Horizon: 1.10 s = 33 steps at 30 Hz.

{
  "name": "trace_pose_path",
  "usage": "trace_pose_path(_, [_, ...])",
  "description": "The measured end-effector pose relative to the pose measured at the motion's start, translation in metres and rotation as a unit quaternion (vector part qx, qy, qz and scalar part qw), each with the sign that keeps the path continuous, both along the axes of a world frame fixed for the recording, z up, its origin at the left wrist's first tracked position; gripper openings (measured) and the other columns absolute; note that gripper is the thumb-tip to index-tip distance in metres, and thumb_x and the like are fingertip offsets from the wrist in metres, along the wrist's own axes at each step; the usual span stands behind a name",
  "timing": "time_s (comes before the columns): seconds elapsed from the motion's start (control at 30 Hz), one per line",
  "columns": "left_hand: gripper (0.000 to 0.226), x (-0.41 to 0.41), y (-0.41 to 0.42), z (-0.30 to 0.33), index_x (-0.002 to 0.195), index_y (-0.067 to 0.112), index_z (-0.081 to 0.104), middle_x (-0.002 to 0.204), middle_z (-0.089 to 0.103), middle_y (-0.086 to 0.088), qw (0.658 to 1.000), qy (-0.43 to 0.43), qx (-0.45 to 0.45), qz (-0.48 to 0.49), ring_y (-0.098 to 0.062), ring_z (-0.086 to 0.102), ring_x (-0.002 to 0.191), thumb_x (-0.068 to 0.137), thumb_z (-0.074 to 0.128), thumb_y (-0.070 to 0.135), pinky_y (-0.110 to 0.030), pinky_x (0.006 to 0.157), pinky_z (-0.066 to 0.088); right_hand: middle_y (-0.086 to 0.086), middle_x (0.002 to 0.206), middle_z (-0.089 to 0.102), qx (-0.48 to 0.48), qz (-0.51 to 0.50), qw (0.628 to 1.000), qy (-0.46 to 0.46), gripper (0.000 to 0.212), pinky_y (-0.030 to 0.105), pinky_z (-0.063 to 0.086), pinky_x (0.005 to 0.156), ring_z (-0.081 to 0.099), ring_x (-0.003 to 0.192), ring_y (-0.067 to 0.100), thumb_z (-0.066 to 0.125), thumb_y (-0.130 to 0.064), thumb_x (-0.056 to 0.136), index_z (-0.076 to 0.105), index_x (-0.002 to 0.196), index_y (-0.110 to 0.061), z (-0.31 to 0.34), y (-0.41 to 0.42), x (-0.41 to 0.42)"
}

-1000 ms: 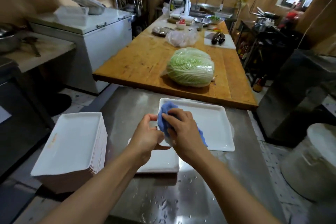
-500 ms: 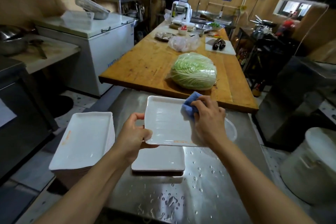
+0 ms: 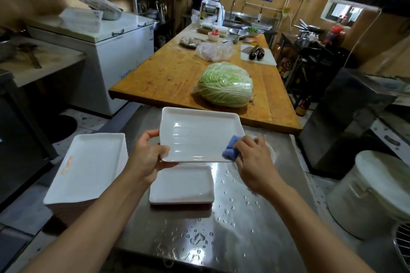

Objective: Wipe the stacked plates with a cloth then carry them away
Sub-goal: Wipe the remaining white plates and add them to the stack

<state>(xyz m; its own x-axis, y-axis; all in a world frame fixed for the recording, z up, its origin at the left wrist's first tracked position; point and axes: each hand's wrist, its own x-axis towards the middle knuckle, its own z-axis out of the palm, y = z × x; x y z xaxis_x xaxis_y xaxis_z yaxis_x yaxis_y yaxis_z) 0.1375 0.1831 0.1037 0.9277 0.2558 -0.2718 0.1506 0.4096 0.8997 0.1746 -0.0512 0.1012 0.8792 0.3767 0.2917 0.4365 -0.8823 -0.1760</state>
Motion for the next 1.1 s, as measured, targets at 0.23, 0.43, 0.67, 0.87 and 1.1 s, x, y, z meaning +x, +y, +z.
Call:
trace_pose_path(0.23, [0.039,-0.003,-0.017,0.005,0.106,0.017,0.049,0.093,0.061,-0.011,1.0,-0.014,0.023,-0.001,-0.028,0.061,0.082,0.084,0.044,-0.016,-0.033,0.048,0.056,0.004,0.112,0.05,0.108,0.096,0.988,0.054,0.016,0.027,0.034,0.084,0.037,0.096,0.017,0.044,-0.007,0.095,0.056,0.104,-0.011,0.002,0.036,-0.023])
trace_pose_path(0.43, [0.025,-0.016,-0.019,0.011,0.102,0.023,0.052,0.096,0.065,-0.012,0.999,-0.032,0.016,-0.037,-0.029,0.066,0.083,0.094,0.047,-0.001,-0.035,0.054,0.057,0.001,0.135,0.044,0.136,0.126,0.982,0.036,0.033,0.027,0.031,0.096,0.034,0.115,0.018,0.047,-0.012,0.095,0.053,0.127,-0.018,0.013,0.071,-0.002])
trace_pose_path(0.67, [0.021,-0.016,-0.012,0.009,0.104,0.023,0.056,0.102,0.056,-0.02,0.998,-0.051,0.031,-0.023,-0.035,0.055,0.092,0.095,0.048,0.005,-0.037,0.055,0.056,0.002,0.135,0.047,0.172,0.137,0.975,0.037,0.033,0.028,0.027,0.096,0.037,0.114,0.024,0.045,-0.008,0.094,0.058,0.124,-0.015,0.027,0.098,0.008])
trace_pose_path(0.87, [0.02,-0.01,-0.006,0.002,0.103,0.021,0.055,0.095,0.066,-0.01,0.999,-0.053,0.004,0.005,-0.02,0.067,0.073,0.097,0.043,0.005,-0.036,0.054,0.055,-0.004,0.122,0.053,0.171,0.203,0.958,0.105,0.025,0.028,0.034,0.089,0.04,0.101,0.018,0.049,-0.007,0.092,0.062,0.112,-0.016,0.02,0.094,-0.022])
trace_pose_path(1.1, [0.018,-0.003,-0.007,-0.008,0.103,0.021,0.055,0.104,0.063,-0.011,0.998,-0.001,0.038,0.041,-0.031,0.065,0.091,0.096,0.046,0.006,-0.045,0.066,0.058,-0.009,0.121,0.053,0.078,0.185,0.979,0.043,0.038,0.026,0.03,0.083,0.041,0.099,0.014,0.054,-0.003,0.084,0.059,0.116,-0.023,0.008,0.066,-0.028])
